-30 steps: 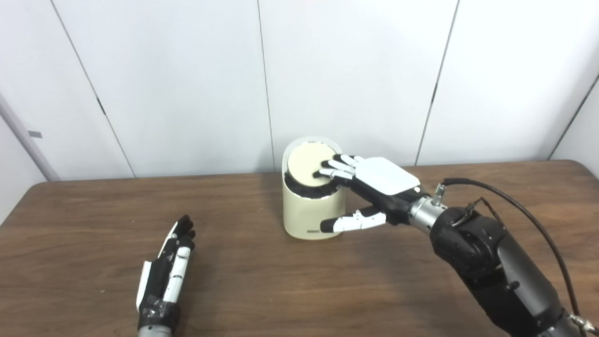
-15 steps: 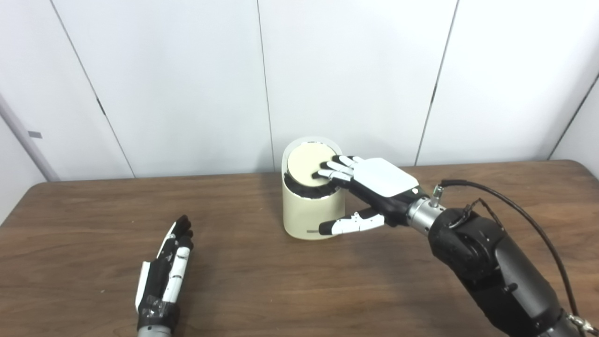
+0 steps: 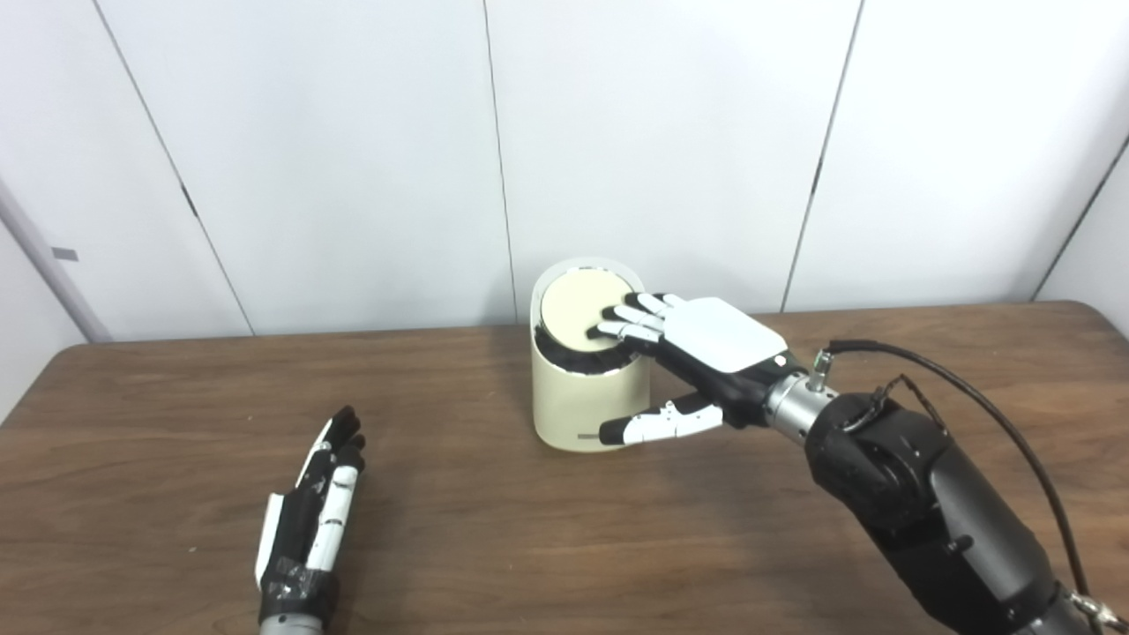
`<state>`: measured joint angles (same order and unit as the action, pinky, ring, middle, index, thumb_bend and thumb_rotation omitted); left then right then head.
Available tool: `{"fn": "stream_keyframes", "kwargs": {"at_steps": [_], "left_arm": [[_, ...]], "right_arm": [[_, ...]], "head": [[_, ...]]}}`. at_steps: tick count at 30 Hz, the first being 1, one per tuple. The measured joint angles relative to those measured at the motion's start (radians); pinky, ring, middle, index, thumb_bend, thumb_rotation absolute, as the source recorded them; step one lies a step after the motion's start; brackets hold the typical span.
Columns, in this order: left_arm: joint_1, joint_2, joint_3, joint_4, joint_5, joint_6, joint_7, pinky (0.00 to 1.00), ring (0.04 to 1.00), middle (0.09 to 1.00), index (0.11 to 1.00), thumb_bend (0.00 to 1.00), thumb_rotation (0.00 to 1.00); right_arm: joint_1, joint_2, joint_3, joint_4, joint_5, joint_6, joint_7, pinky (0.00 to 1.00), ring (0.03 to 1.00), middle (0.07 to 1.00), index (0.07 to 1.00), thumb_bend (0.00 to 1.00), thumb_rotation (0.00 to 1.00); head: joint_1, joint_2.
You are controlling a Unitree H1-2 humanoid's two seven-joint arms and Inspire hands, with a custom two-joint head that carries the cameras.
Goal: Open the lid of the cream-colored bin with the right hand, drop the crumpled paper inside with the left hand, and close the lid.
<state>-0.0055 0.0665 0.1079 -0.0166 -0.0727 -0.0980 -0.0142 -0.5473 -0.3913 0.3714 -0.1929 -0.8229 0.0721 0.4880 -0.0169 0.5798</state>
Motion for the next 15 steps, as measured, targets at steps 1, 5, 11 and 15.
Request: {"fn": "stream_keyframes", "kwargs": {"at_steps": [1, 5, 11, 15], "left_arm": [[0.000, 0.000, 0.000, 0.000, 0.000, 0.000, 0.000, 0.95, 0.945, 0.954, 0.957, 0.54, 0.77], [0.000, 0.000, 0.000, 0.000, 0.000, 0.000, -0.001, 0.96, 0.950, 0.957, 0.957, 0.55, 0.78], [0.002, 0.000, -0.001, -0.002, -0.002, 0.000, -0.003, 0.96, 0.952, 0.960, 0.962, 0.54, 0.76], [0.003, -0.001, -0.001, -0.005, -0.003, 0.000, -0.002, 0.95, 0.947, 0.954, 0.956, 0.54, 0.77]], "right_arm": [[0.000, 0.000, 0.001, -0.001, -0.003, 0.000, 0.001, 1.00, 1.000, 0.941, 0.873, 0.62, 1.00], [0.000, 0.000, 0.005, -0.006, -0.012, 0.001, 0.005, 1.00, 1.000, 0.941, 0.875, 0.63, 1.00], [0.000, 0.000, 0.010, -0.007, -0.021, 0.004, 0.015, 1.00, 1.000, 0.936, 0.876, 0.64, 1.00], [-0.001, 0.000, 0.014, -0.010, -0.031, 0.008, 0.020, 1.00, 1.000, 0.922, 0.873, 0.64, 1.00]], "head": [[0.000, 0.000], [0.000, 0.002], [0.000, 0.003], [0.002, 0.006]]}}
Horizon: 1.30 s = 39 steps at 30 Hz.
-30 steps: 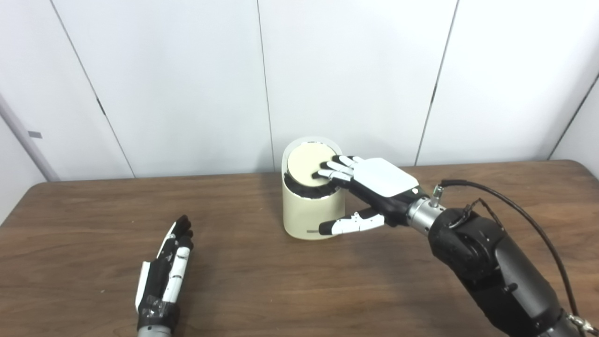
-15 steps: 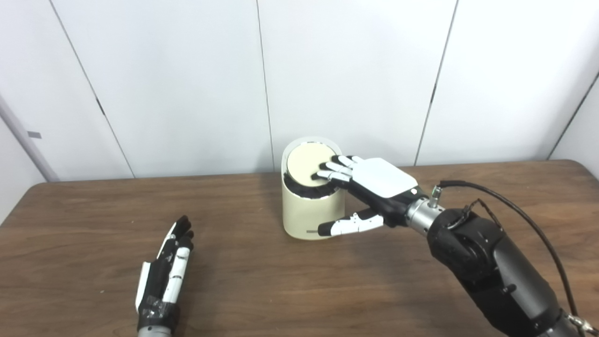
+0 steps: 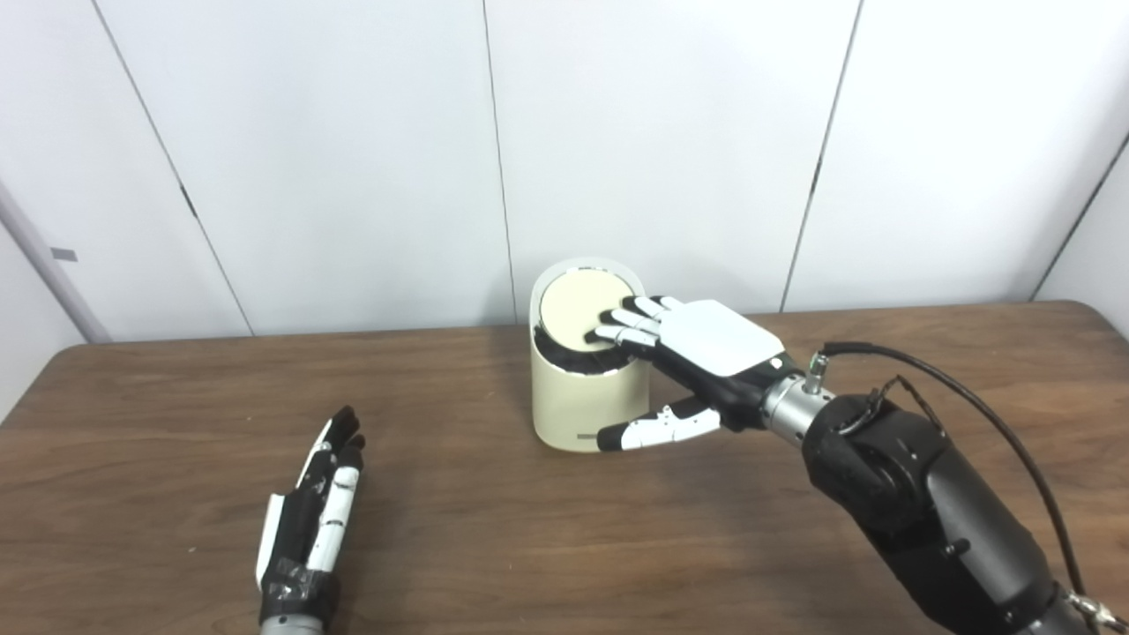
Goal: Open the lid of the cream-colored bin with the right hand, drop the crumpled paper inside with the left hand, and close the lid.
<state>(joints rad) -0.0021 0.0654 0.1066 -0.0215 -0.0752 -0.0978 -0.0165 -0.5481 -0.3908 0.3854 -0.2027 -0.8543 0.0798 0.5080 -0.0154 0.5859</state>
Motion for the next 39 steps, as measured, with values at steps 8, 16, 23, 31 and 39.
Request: {"fn": "stream_keyframes", "kwargs": {"at_steps": [8, 16, 23, 31, 39], "left_arm": [[0.003, -0.003, -0.002, -0.004, 0.001, 0.000, 0.002, 0.94, 0.934, 0.945, 0.950, 0.54, 0.77], [0.010, -0.010, -0.003, -0.011, 0.003, 0.000, 0.006, 0.95, 0.948, 0.956, 0.958, 0.53, 0.78], [0.010, -0.010, -0.003, -0.011, 0.001, -0.001, 0.004, 0.97, 0.958, 0.960, 0.960, 0.54, 0.77], [0.010, -0.010, -0.004, -0.011, -0.001, -0.001, 0.001, 0.98, 0.964, 0.961, 0.964, 0.54, 0.77], [0.008, -0.010, -0.005, -0.010, -0.001, -0.001, 0.001, 0.97, 0.962, 0.959, 0.960, 0.54, 0.78]], "right_arm": [[0.000, 0.001, 0.003, -0.003, -0.014, 0.005, 0.000, 1.00, 1.000, 0.917, 0.870, 0.65, 1.00], [-0.001, 0.001, 0.004, -0.003, -0.015, 0.003, 0.000, 1.00, 1.000, 0.940, 0.881, 0.64, 1.00], [0.002, 0.001, -0.013, -0.004, 0.018, -0.005, 0.001, 1.00, 1.000, 0.958, 0.905, 0.61, 1.00], [0.006, 0.009, -0.033, -0.027, 0.035, 0.006, 0.020, 1.00, 1.000, 0.960, 0.912, 0.61, 1.00], [0.005, 0.016, -0.052, -0.041, 0.041, 0.014, 0.028, 1.00, 1.000, 0.962, 0.911, 0.59, 1.00]], "head": [[0.002, 0.000], [0.000, -0.001], [0.003, -0.003], [0.005, -0.006], [0.005, -0.009]]}}
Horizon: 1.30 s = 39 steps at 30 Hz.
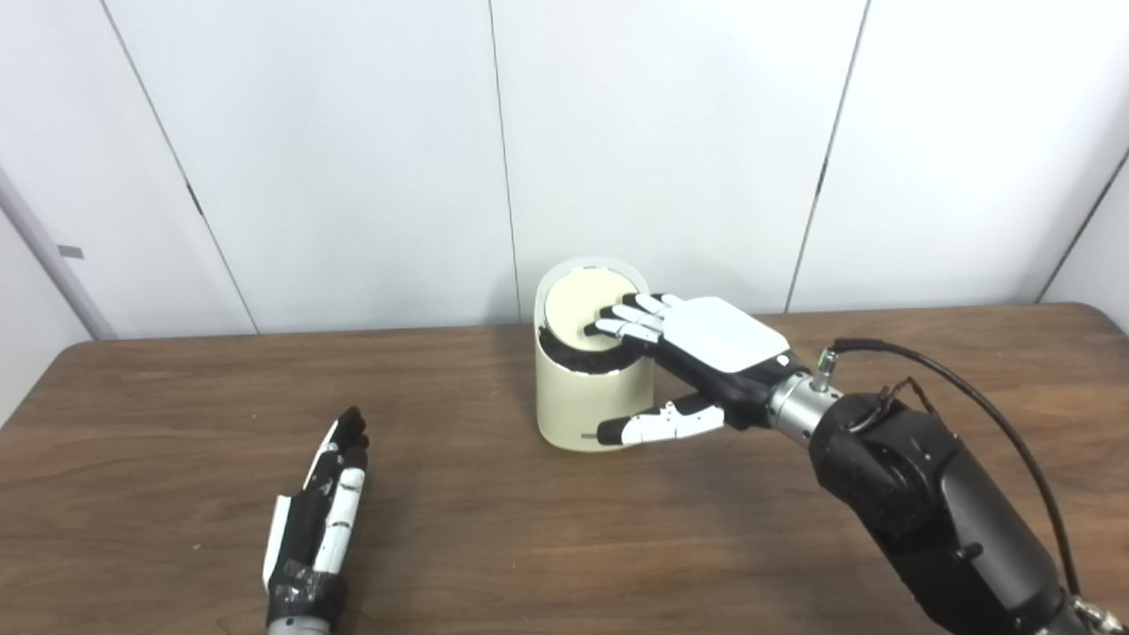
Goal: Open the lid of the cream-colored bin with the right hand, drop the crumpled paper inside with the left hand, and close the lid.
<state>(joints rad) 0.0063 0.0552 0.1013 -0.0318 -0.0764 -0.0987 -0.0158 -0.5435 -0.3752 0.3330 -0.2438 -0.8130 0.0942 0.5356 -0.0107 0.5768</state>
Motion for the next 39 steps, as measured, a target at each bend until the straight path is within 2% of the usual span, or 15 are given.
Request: {"fn": "stream_keyframes", "kwargs": {"at_steps": [5, 11, 14, 17, 20, 29, 39], "left_arm": [[0.000, 0.000, -0.001, 0.000, 0.003, 0.000, 0.001, 1.00, 0.971, 0.958, 0.959, 0.57, 0.78], [-0.001, 0.000, -0.001, 0.001, 0.003, 0.000, 0.001, 0.97, 0.962, 0.962, 0.963, 0.55, 0.77], [-0.001, 0.000, -0.001, 0.001, 0.003, 0.000, 0.001, 0.97, 0.961, 0.960, 0.961, 0.54, 0.78], [-0.001, 0.001, 0.000, 0.001, 0.004, 0.000, 0.002, 0.97, 0.959, 0.957, 0.958, 0.54, 0.77], [0.000, 0.001, 0.000, 0.000, 0.003, 0.002, 0.001, 0.97, 0.962, 0.963, 0.964, 0.53, 0.77], [0.000, 0.007, 0.000, -0.001, -0.005, 0.012, -0.003, 0.96, 0.958, 0.965, 0.966, 0.53, 0.76], [0.002, 0.008, 0.003, -0.004, -0.040, 0.022, -0.024, 0.97, 0.968, 0.975, 0.974, 0.46, 0.77]], "right_arm": [[0.000, 0.001, -0.030, -0.010, 0.016, 0.009, 0.000, 1.00, 1.000, 0.960, 0.913, 0.60, 1.00], [0.010, 0.019, -0.085, -0.044, 0.046, 0.052, -0.008, 1.00, 1.000, 0.965, 0.931, 0.53, 1.00], [0.040, 0.023, -0.111, -0.045, 0.060, 0.060, -0.033, 1.00, 1.000, 0.972, 0.941, 0.54, 1.00], [0.070, 0.023, -0.135, -0.047, 0.073, 0.066, -0.043, 0.89, 1.000, 0.976, 0.940, 0.52, 1.00], [0.098, 0.024, -0.159, -0.057, 0.090, 0.067, -0.069, 0.85, 1.000, 0.971, 0.926, 0.50, 0.99], [0.185, 0.033, -0.226, -0.065, 0.153, 0.091, -0.134, 0.86, 0.990, 0.973, 0.927, 0.50, 1.00], [0.298, 0.042, -0.302, -0.065, 0.233, 0.112, -0.205, 0.86, 0.951, 0.950, 0.921, 0.50, 1.00]], "head": [[0.000, 0.000], [0.000, -0.002], [-0.002, -0.002], [-0.002, 0.000], [-0.005, 0.000], [-0.014, 0.003], [-0.020, 0.012]]}}
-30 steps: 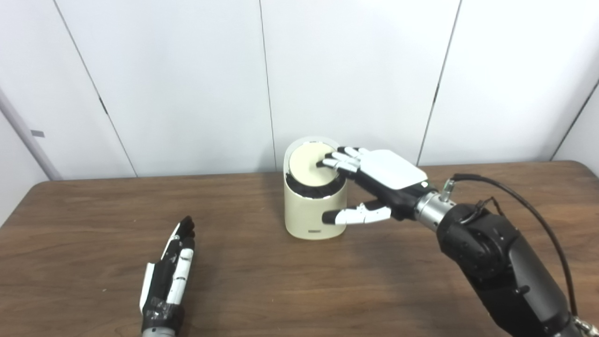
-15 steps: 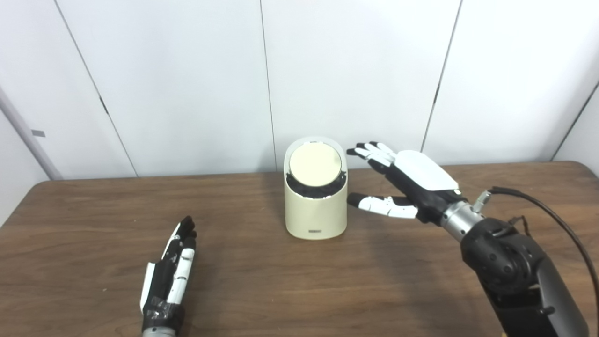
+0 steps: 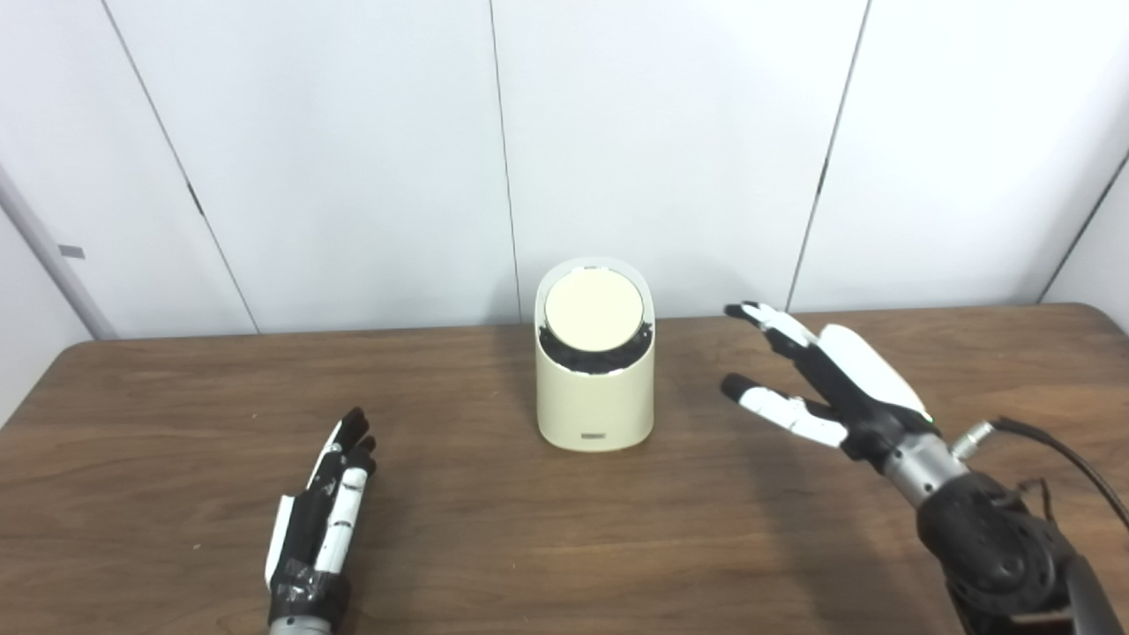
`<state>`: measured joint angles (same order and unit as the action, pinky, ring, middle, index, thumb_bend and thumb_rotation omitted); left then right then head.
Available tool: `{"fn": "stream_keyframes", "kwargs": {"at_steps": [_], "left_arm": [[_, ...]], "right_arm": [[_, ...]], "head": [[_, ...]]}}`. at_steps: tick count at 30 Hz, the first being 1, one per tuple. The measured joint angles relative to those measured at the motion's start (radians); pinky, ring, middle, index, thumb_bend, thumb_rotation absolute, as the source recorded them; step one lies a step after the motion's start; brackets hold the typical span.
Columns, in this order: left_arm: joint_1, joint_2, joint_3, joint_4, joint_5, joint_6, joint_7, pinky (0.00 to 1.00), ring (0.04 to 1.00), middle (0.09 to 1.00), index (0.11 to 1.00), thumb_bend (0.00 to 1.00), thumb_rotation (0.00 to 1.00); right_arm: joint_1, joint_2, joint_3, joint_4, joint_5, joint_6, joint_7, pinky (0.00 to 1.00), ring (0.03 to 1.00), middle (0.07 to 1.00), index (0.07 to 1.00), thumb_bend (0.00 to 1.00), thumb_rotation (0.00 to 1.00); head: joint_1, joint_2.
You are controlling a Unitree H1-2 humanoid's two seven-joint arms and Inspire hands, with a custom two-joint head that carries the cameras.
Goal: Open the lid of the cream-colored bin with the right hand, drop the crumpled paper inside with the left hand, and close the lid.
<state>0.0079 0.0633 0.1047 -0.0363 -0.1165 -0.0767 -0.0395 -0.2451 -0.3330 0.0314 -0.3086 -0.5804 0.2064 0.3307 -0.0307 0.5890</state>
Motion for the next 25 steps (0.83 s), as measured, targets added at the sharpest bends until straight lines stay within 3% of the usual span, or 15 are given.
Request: {"fn": "stream_keyframes", "kwargs": {"at_steps": [10, 15, 20, 22, 25], "left_arm": [[0.011, 0.002, 0.004, -0.013, -0.014, 0.017, -0.010, 0.99, 0.979, 0.989, 0.984, 0.45, 0.80], [0.013, 0.002, 0.005, -0.014, -0.018, 0.018, -0.013, 1.00, 0.983, 0.991, 0.984, 0.47, 0.82], [0.016, 0.003, 0.006, -0.018, -0.021, 0.021, -0.014, 1.00, 0.978, 0.985, 0.978, 0.46, 0.84], [0.017, 0.004, 0.006, -0.020, -0.021, 0.022, -0.014, 1.00, 0.978, 0.984, 0.978, 0.46, 0.85], [0.019, 0.004, 0.005, -0.023, -0.025, 0.024, -0.015, 1.00, 0.986, 0.989, 0.986, 0.46, 0.85]], "right_arm": [[0.101, 0.028, -0.064, 0.035, 0.105, 0.001, -0.099, 0.91, 0.933, 0.947, 0.912, 0.54, 1.00], [0.149, 0.063, -0.081, 0.083, 0.168, -0.031, -0.162, 0.89, 0.919, 0.930, 0.903, 0.59, 1.00], [0.175, 0.115, -0.119, 0.089, 0.290, -0.038, -0.195, 0.91, 0.928, 0.933, 0.913, 0.55, 1.00], [0.180, 0.141, -0.131, 0.090, 0.347, -0.037, -0.197, 0.96, 0.954, 0.950, 0.927, 0.53, 1.00], [0.180, 0.183, -0.160, 0.119, 0.464, -0.040, -0.198, 1.00, 0.985, 0.971, 0.946, 0.56, 1.00]], "head": [[-0.014, 0.011], [-0.020, 0.018], [-0.020, 0.025], [-0.018, 0.029], [0.000, 0.038]]}}
